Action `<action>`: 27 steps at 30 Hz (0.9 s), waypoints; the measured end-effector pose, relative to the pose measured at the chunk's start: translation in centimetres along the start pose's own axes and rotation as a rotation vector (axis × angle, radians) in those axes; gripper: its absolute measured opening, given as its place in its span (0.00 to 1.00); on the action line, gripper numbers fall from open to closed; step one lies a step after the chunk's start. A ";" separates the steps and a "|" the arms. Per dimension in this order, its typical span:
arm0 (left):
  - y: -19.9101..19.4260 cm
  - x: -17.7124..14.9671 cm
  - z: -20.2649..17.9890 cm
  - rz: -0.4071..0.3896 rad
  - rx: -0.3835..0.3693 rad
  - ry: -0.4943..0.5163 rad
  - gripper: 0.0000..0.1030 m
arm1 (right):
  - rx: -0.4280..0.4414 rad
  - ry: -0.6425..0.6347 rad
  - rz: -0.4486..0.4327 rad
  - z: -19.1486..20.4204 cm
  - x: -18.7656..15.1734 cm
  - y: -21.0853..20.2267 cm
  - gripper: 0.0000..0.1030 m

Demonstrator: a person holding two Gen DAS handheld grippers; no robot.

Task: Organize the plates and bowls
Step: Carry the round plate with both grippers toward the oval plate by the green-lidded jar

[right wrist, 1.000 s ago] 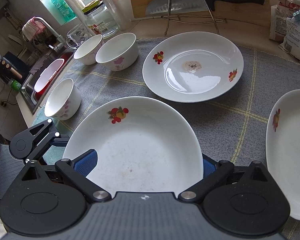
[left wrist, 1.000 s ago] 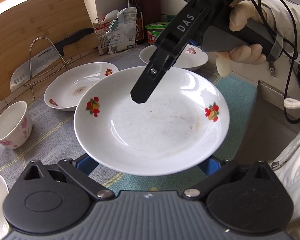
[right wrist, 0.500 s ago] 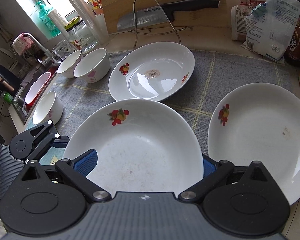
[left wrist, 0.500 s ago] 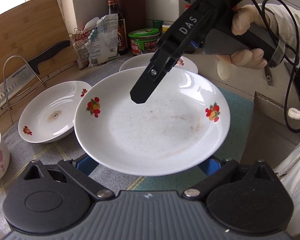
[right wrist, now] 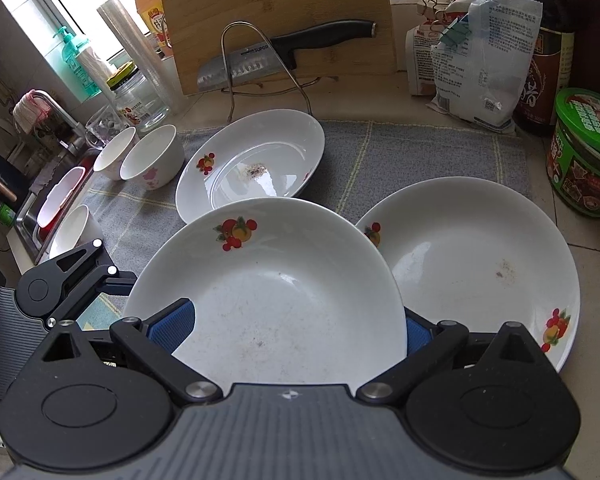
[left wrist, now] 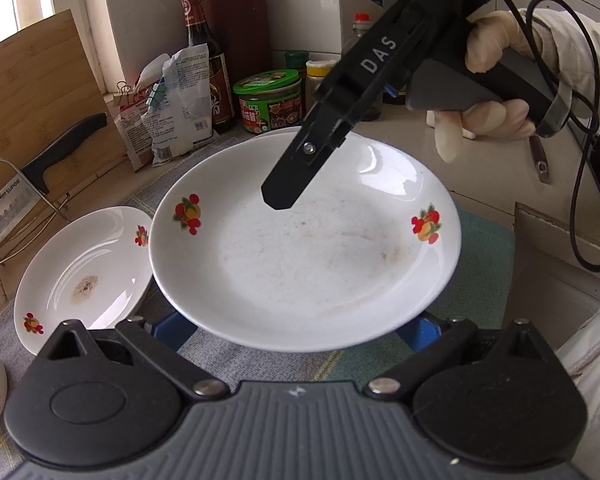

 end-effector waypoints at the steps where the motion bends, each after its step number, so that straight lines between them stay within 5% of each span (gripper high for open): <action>1: 0.3 0.3 0.0 0.000 -0.001 0.005 0.99 | -0.002 0.001 -0.002 -0.3 0.0 -0.1 1.00; 27: 5.6 3.9 0.7 0.032 -0.053 0.042 0.99 | -0.057 0.074 -0.014 -7.3 0.5 0.2 1.00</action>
Point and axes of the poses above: each gripper's, at about its wrist camera, not at the fingertips, and y roughly the way its jaws point, z to its left, x to its top, the point moved 2 cm from there along y, roughly the way its jaws point, and after that the axes turned 5 degrees about -x, right-handed, at the moved point
